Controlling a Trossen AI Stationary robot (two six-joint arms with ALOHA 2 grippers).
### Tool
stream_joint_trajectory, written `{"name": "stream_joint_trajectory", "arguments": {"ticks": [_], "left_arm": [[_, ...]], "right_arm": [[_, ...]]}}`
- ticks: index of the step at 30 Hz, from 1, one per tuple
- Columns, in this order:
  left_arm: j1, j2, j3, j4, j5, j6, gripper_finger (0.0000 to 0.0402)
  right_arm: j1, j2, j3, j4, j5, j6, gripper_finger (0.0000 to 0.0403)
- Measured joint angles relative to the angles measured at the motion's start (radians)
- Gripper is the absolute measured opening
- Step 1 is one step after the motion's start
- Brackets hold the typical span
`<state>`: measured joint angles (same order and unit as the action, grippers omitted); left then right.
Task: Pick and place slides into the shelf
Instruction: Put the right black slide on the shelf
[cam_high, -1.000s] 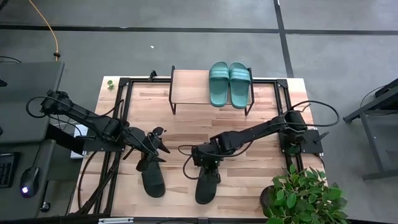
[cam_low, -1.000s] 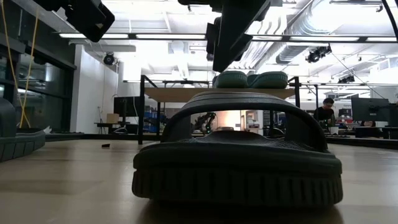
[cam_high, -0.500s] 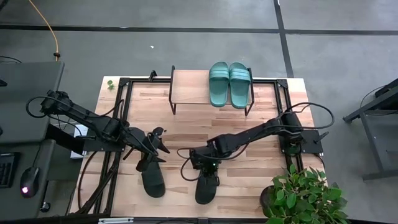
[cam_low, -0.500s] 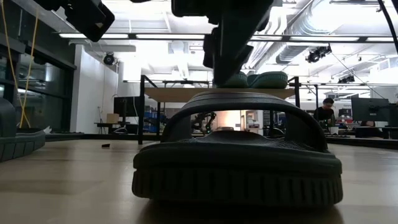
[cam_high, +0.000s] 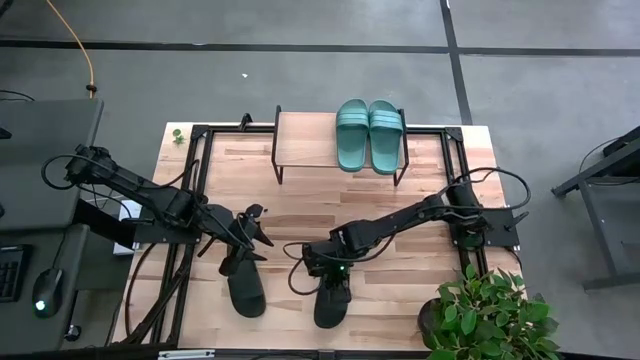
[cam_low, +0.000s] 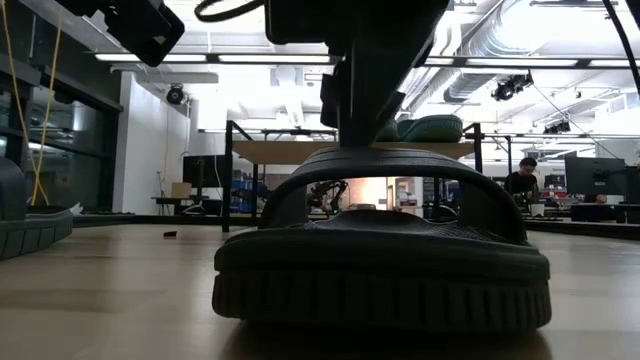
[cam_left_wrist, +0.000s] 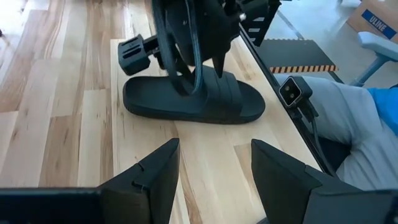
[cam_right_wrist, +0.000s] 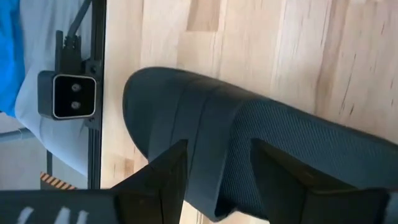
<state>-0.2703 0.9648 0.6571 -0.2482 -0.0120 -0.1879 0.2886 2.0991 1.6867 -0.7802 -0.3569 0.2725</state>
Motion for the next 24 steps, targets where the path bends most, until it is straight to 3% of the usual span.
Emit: {"name": "stream_joint_trajectory", "arguments": {"ticks": [24], "left_arm": [[0.000, 0.000, 0.000, 0.005, 0.004, 0.000, 0.0184]], "right_arm": [[0.004, 0.063, 0.000, 0.070, -0.090, -0.003, 0.0165]]}}
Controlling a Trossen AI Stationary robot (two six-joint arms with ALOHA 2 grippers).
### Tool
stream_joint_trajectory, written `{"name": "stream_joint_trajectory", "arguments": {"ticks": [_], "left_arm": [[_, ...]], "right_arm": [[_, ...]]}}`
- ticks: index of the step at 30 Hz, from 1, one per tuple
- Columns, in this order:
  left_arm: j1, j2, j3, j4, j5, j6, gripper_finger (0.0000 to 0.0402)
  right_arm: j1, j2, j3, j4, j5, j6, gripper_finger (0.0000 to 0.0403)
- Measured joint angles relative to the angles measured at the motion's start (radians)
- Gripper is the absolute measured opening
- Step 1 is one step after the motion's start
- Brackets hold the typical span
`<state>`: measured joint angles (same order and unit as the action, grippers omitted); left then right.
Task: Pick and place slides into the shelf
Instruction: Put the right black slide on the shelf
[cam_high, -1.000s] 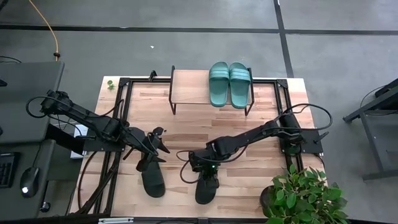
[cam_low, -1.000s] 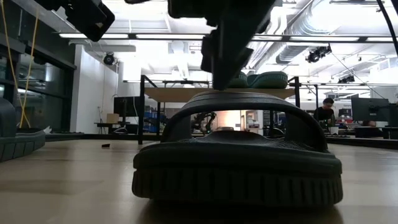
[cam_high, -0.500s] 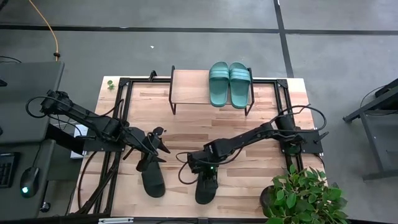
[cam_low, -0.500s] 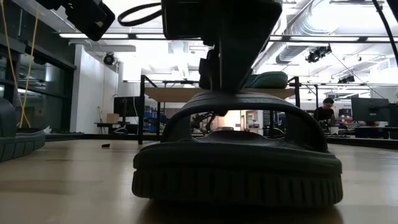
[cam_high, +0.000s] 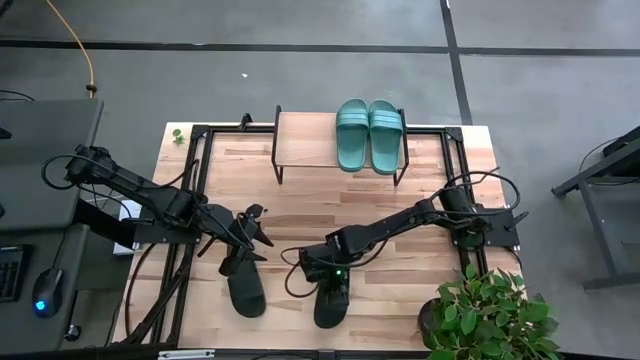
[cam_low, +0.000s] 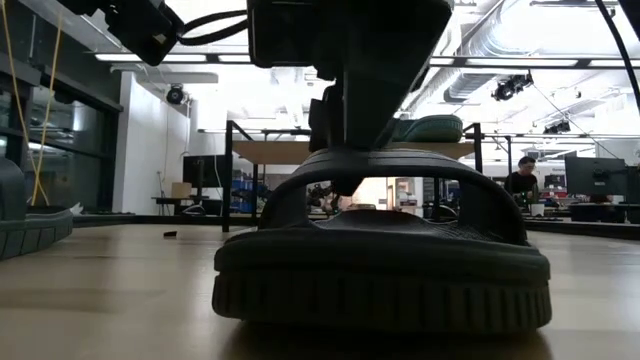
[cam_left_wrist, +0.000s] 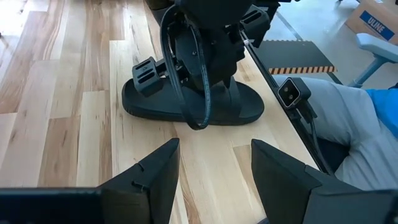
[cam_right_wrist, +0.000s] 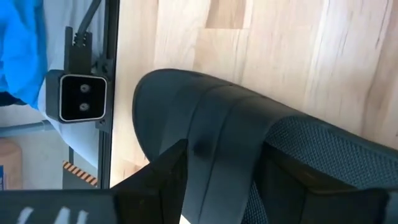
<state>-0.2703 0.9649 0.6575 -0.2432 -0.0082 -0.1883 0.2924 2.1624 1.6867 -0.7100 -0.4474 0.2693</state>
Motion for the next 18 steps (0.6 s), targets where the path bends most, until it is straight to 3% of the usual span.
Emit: {"name": "stream_joint_trajectory", "arguments": {"ticks": [4, 15, 18], "left_arm": [[0.000, 0.000, 0.000, 0.000, 0.000, 0.000, 0.0184], [0.000, 0.000, 0.000, 0.000, 0.000, -0.003, 0.0184], [0.000, 0.000, 0.000, 0.000, 0.000, -0.003, 0.0184]], "right_arm": [[0.005, 0.000, 0.000, -0.001, 0.003, -0.008, 0.0150], [0.011, 0.000, 0.000, 0.002, -0.004, -0.012, 0.0015], [0.012, -0.001, 0.000, 0.004, -0.005, -0.023, 0.0006]]}}
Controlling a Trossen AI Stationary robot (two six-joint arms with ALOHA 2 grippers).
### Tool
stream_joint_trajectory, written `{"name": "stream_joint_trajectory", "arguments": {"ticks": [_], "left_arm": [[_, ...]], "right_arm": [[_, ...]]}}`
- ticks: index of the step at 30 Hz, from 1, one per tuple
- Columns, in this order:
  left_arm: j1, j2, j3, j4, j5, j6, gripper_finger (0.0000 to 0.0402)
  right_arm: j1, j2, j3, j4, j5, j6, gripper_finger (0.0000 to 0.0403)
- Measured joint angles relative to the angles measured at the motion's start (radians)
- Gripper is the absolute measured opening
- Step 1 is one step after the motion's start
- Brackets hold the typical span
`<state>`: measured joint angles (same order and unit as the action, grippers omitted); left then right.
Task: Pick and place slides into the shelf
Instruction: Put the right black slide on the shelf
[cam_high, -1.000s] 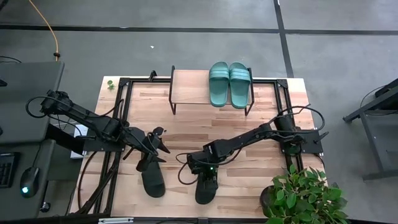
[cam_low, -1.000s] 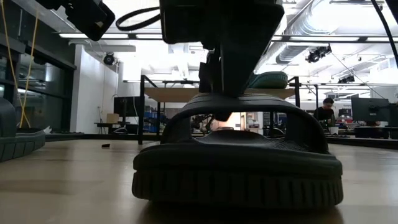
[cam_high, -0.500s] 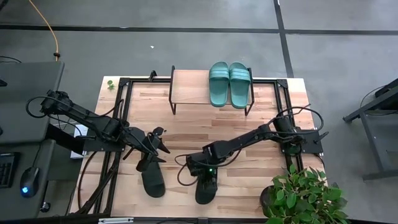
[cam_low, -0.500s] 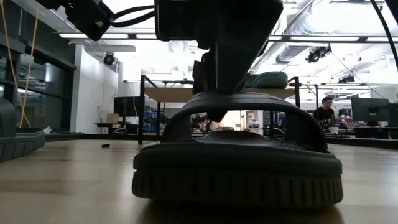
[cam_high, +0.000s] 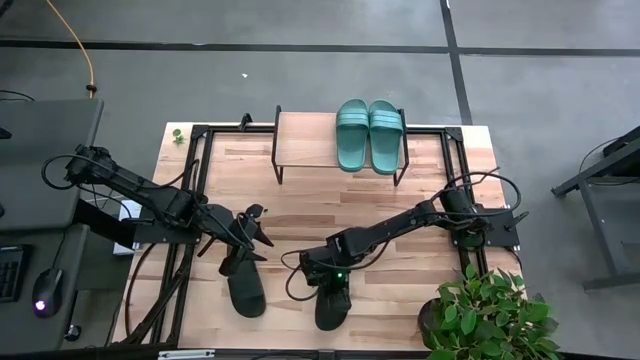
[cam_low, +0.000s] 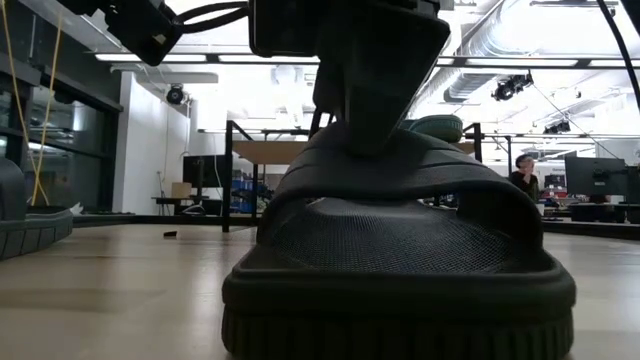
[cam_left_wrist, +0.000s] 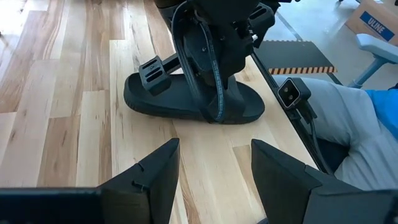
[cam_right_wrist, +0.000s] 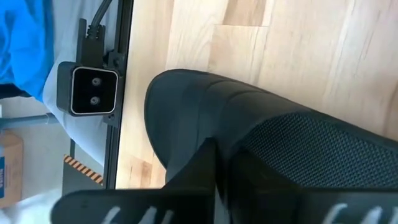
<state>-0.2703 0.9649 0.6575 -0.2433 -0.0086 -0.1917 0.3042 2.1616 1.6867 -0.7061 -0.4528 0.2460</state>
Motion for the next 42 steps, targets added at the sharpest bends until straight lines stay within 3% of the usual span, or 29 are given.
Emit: {"name": "stream_joint_trajectory", "arguments": {"ticks": [11, 17, 24, 35, 42], "left_arm": [[0.000, 0.081, 0.000, -0.046, 0.000, -0.042, 0.0184], [0.000, 0.146, 0.000, 0.026, -0.011, 0.074, 0.0184], [-0.005, 0.138, 0.000, 0.062, -0.060, 0.143, 0.0184], [-0.152, 0.138, 0.043, 0.048, -0.393, 0.268, 0.0184], [-0.263, 0.140, 0.079, -0.060, -0.637, 0.304, 0.0184]], "right_arm": [[-0.005, -0.006, 0.000, -0.002, 0.004, 0.006, 0.0004], [-0.034, -0.025, 0.000, -0.015, 0.017, 0.017, 0.0002], [-0.074, -0.097, 0.000, -0.024, 0.072, 0.016, 0.0002], [-0.120, -0.226, 0.000, -0.026, 0.186, 0.028, 0.0002], [-0.147, -0.279, 0.000, -0.013, 0.232, 0.072, 0.0002]]}}
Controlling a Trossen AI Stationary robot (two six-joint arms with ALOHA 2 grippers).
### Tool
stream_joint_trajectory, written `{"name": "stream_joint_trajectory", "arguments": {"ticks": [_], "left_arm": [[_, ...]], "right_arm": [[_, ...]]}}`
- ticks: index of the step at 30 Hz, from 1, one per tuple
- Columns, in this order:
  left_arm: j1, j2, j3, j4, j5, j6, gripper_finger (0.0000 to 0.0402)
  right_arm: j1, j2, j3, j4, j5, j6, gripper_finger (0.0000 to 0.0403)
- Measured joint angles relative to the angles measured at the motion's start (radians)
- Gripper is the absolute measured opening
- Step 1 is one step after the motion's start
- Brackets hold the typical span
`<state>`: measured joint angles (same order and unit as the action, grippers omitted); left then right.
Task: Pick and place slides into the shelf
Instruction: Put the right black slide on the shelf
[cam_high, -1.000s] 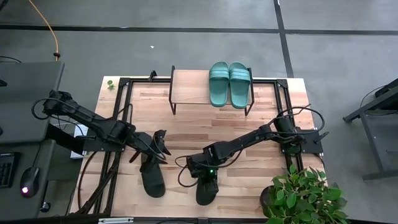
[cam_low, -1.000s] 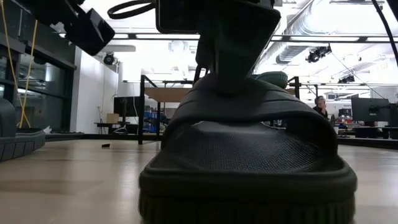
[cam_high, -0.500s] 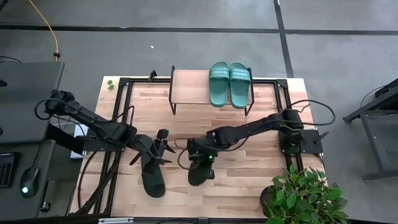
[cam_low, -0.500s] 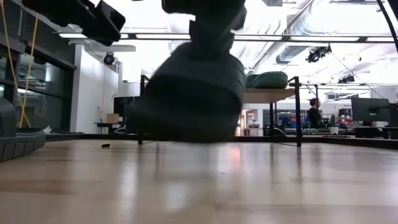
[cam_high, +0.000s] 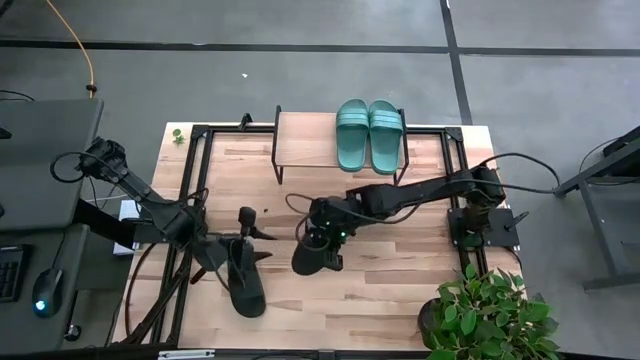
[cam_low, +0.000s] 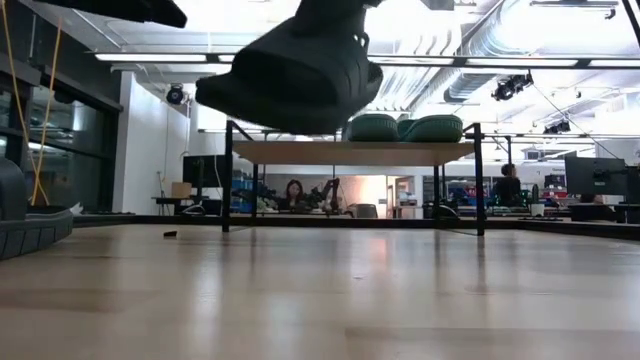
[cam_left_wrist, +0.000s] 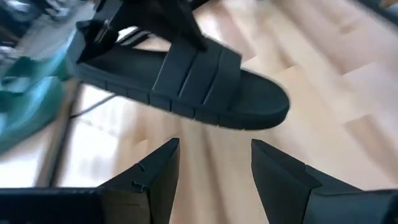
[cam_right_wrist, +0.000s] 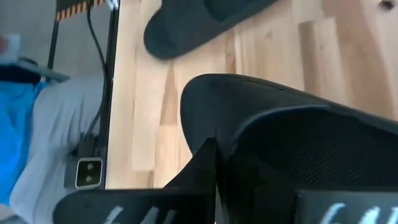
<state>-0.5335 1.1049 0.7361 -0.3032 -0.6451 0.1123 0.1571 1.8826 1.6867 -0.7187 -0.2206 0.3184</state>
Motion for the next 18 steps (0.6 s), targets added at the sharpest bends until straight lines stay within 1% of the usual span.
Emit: {"name": "stream_joint_trajectory", "arguments": {"ticks": [4, 7, 12, 18], "left_arm": [[-0.038, 0.000, 0.004, -0.046, -0.127, 0.000, 0.0184], [-0.046, 0.000, 0.004, -0.061, -0.190, 0.000, 0.0184], [-0.043, 0.009, 0.004, -0.063, -0.233, 0.022, 0.0184], [-0.045, 0.060, 0.004, -0.065, -0.314, 0.073, 0.0184]], "right_arm": [[-0.015, -0.022, 0.000, 0.038, 0.000, 0.003, 0.0002], [-0.028, -0.030, 0.000, 0.078, 0.000, 0.014, 0.0002], [-0.055, -0.044, 0.000, 0.148, -0.018, 0.025, 0.0002], [-0.090, -0.067, 0.001, 0.163, -0.024, 0.033, 0.0002]]}}
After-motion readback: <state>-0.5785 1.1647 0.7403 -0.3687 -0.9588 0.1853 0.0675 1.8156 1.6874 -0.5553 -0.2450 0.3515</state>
